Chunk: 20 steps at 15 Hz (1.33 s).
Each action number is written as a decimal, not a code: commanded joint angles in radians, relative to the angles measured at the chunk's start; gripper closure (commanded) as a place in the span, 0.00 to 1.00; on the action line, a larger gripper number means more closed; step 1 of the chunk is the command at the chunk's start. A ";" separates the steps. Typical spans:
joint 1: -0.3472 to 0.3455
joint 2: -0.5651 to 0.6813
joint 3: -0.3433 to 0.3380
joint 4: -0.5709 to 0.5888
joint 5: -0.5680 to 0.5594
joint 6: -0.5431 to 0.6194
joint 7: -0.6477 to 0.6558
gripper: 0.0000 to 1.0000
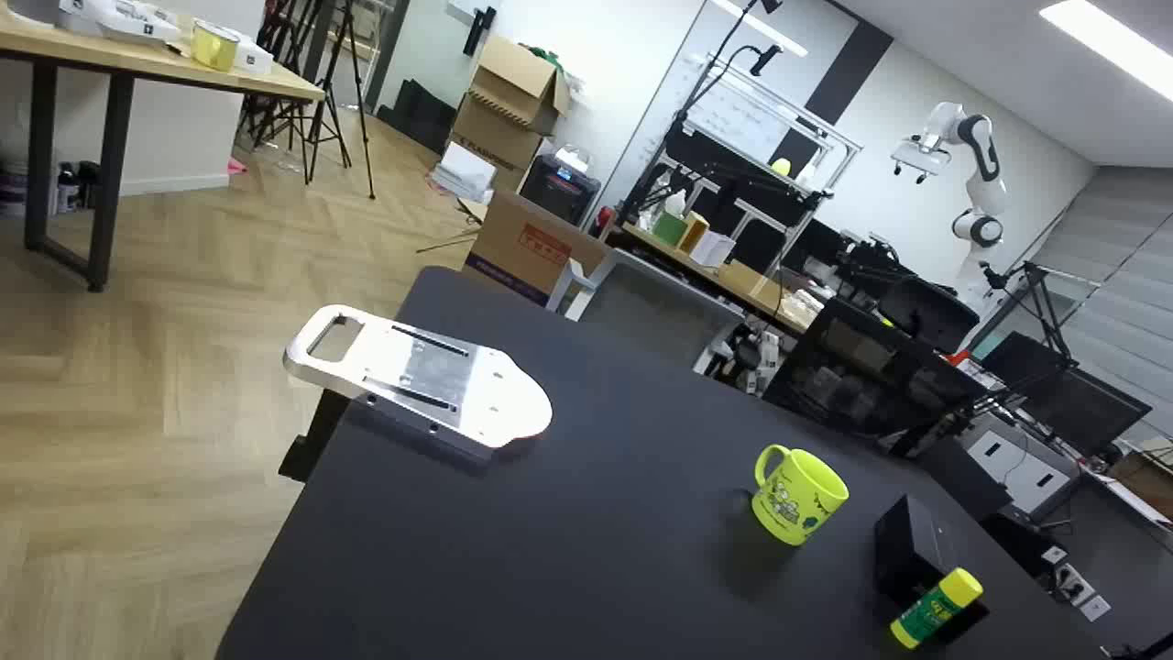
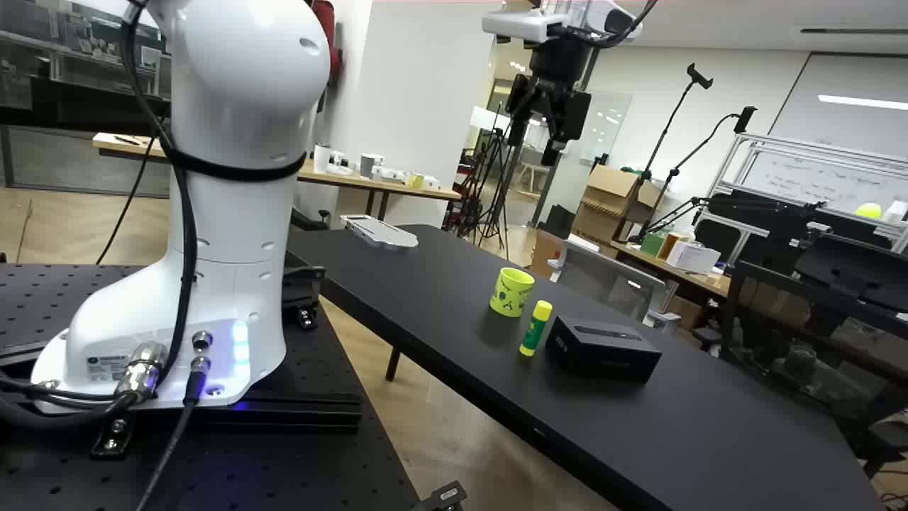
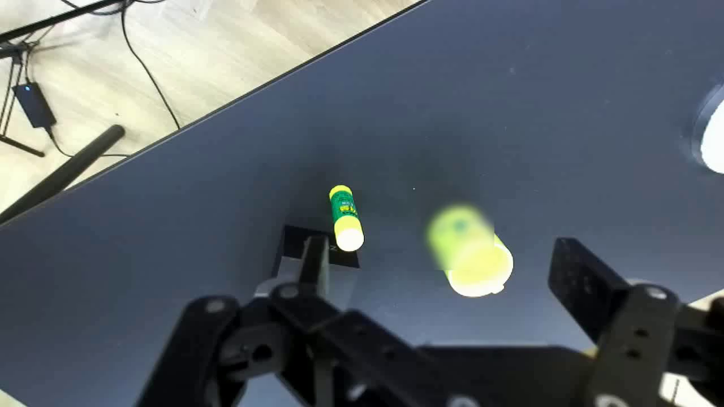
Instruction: Put the glue stick in the yellow mug
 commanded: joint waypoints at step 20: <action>-0.007 0.650 0.043 0.243 -0.058 0.288 0.017 0.00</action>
